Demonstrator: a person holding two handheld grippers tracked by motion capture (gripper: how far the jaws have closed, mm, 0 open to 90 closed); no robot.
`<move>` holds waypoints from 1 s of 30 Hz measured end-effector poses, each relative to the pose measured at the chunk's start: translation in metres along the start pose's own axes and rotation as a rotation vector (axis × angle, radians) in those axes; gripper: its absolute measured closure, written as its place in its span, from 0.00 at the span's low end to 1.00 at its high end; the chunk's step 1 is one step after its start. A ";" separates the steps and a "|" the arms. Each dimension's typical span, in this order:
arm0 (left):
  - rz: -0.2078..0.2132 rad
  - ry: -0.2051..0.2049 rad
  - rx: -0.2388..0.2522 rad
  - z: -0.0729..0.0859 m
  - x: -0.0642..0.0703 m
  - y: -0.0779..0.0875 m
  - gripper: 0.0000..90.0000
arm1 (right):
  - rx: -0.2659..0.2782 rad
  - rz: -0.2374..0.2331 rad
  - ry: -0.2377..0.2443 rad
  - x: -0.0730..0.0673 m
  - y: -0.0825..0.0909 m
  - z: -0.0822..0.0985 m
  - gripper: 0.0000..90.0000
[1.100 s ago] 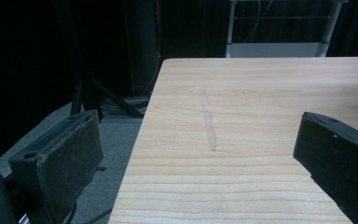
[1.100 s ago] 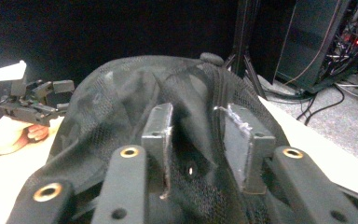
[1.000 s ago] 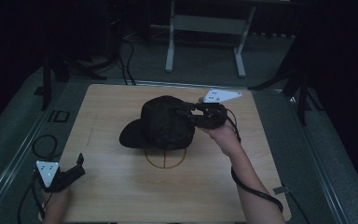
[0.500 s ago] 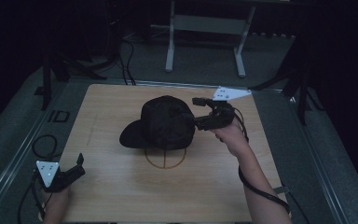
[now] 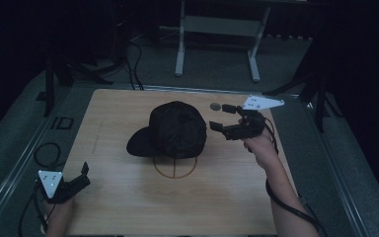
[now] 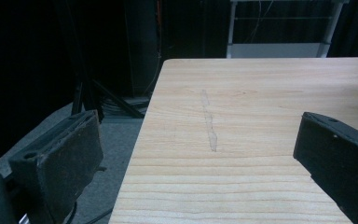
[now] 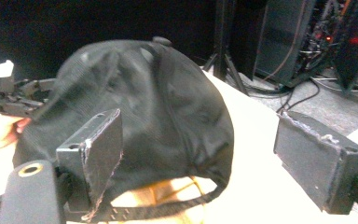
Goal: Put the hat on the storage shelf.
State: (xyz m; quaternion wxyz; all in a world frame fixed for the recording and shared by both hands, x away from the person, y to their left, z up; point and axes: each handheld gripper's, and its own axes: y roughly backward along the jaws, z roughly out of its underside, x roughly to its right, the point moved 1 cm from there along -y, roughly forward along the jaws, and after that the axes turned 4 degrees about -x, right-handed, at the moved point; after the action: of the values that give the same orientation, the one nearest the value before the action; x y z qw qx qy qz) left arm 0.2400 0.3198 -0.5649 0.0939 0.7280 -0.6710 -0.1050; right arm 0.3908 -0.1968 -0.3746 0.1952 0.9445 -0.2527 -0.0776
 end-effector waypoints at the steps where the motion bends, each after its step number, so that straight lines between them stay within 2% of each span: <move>1: -0.001 0.000 0.000 0.000 0.000 0.000 0.02 | -0.004 0.007 -0.003 0.002 0.002 0.003 0.17; 4: -0.002 -0.001 -0.001 0.000 0.000 0.000 0.02 | 0.002 0.020 -0.013 0.007 0.007 0.012 0.17; 9: -0.001 0.000 0.000 0.000 0.000 0.000 0.02 | 0.011 0.067 -0.022 0.015 0.014 0.029 0.17; 18: -0.002 -0.001 -0.001 0.000 0.000 0.000 0.02 | -0.021 0.116 -0.053 0.028 0.023 0.064 0.16; 21: -0.003 -0.001 -0.001 0.000 0.000 0.000 0.02 | -0.037 0.151 -0.066 0.034 0.030 0.085 0.15; 22: -0.003 -0.001 -0.001 0.000 0.000 0.000 0.02 | -0.037 0.151 -0.066 0.034 0.030 0.085 0.15; 23: -0.003 -0.001 -0.001 0.000 0.000 0.000 0.02 | -0.041 0.165 -0.081 0.037 0.033 0.095 0.15; 24: -0.003 -0.001 -0.001 0.000 0.000 0.000 0.02 | -0.041 0.165 -0.081 0.037 0.033 0.095 0.15; 25: -0.004 -0.001 -0.001 0.000 0.000 0.000 0.02 | -0.049 0.188 -0.095 0.040 0.037 0.105 0.15; 26: -0.004 -0.001 -0.001 0.000 0.000 0.000 0.02 | -0.049 0.188 -0.095 0.040 0.037 0.105 0.15; 27: -0.004 -0.001 -0.001 0.000 0.000 0.000 0.02 | -0.058 0.204 -0.105 0.043 0.040 0.115 0.16; 30: -0.004 -0.001 -0.001 0.000 0.000 0.000 0.02 | -0.072 0.221 -0.115 0.044 0.043 0.126 0.16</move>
State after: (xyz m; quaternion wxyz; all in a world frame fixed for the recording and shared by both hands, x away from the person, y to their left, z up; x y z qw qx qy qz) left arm 0.2403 0.3194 -0.5649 0.0938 0.7292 -0.6695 -0.1059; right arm 0.3788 -0.2950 -0.4735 0.2214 0.8973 -0.3629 -0.1186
